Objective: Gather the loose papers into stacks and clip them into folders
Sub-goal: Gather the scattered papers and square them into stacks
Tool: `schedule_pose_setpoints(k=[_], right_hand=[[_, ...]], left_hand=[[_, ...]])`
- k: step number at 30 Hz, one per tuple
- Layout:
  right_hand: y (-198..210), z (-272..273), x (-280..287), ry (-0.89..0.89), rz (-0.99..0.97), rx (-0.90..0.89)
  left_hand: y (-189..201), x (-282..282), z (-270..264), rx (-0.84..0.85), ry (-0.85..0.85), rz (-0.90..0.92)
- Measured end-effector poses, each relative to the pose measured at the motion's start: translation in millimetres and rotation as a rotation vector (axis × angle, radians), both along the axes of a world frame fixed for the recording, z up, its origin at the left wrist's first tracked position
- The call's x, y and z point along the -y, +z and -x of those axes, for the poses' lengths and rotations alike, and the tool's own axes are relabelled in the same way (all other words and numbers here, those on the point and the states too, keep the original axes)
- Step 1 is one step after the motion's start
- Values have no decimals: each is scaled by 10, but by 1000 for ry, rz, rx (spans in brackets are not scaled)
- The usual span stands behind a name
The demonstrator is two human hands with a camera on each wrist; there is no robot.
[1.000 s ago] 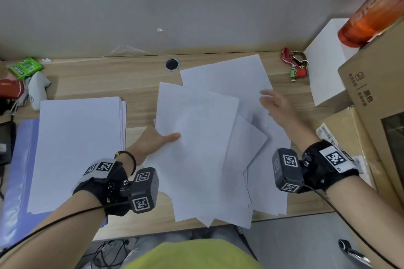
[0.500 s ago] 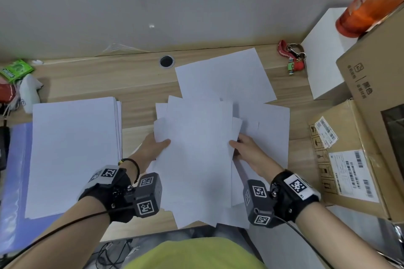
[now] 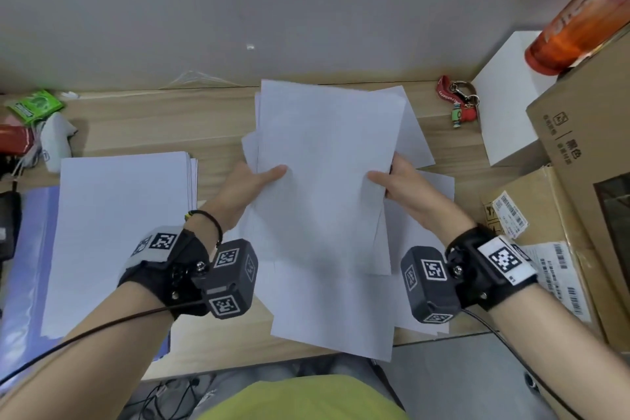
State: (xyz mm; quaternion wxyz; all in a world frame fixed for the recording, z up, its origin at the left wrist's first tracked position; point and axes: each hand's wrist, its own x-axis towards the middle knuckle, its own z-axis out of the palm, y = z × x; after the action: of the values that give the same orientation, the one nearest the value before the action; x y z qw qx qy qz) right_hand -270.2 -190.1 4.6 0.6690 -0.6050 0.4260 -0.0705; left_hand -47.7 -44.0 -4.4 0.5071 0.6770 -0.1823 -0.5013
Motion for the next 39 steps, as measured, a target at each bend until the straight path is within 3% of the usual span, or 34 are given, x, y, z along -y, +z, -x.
schedule_pose_setpoints(k=[3, 6, 9, 11, 13, 17, 21, 28, 31, 33, 35, 37, 39], right_hand=[[317, -51, 38, -181, 92, 154], [598, -23, -10, -302, 64, 393], [540, -69, -203, -163, 90, 249], [417, -84, -362, -51, 80, 83], [352, -87, -459, -22, 70, 42], [471, -29, -398, -153, 70, 160], [601, 94, -323, -163, 47, 354], [214, 96, -508, -283, -43, 197], [365, 93, -474, -377, -32, 294], [469, 107, -419, -344, 38, 349], [464, 114, -366, -261, 68, 279], [360, 130, -334, -151, 59, 99], [191, 191, -290, -186, -2, -18]], left_hand=[[322, 72, -53, 24, 9, 210], [581, 37, -189, 63, 20, 392], [463, -32, -170, 138, -33, 255], [286, -116, -100, 109, -25, 108], [203, -181, -32, 86, -24, 66], [422, -120, 35, 122, -10, 193], [599, -55, 13, 179, -8, 346], [283, -156, 147, 158, -5, 121], [425, -104, 183, 171, 35, 210], [545, -46, 160, 184, 44, 292], [569, -9, 139, 177, 43, 322], [467, 16, 127, 142, 48, 281], [311, 38, 105, 108, 36, 180]])
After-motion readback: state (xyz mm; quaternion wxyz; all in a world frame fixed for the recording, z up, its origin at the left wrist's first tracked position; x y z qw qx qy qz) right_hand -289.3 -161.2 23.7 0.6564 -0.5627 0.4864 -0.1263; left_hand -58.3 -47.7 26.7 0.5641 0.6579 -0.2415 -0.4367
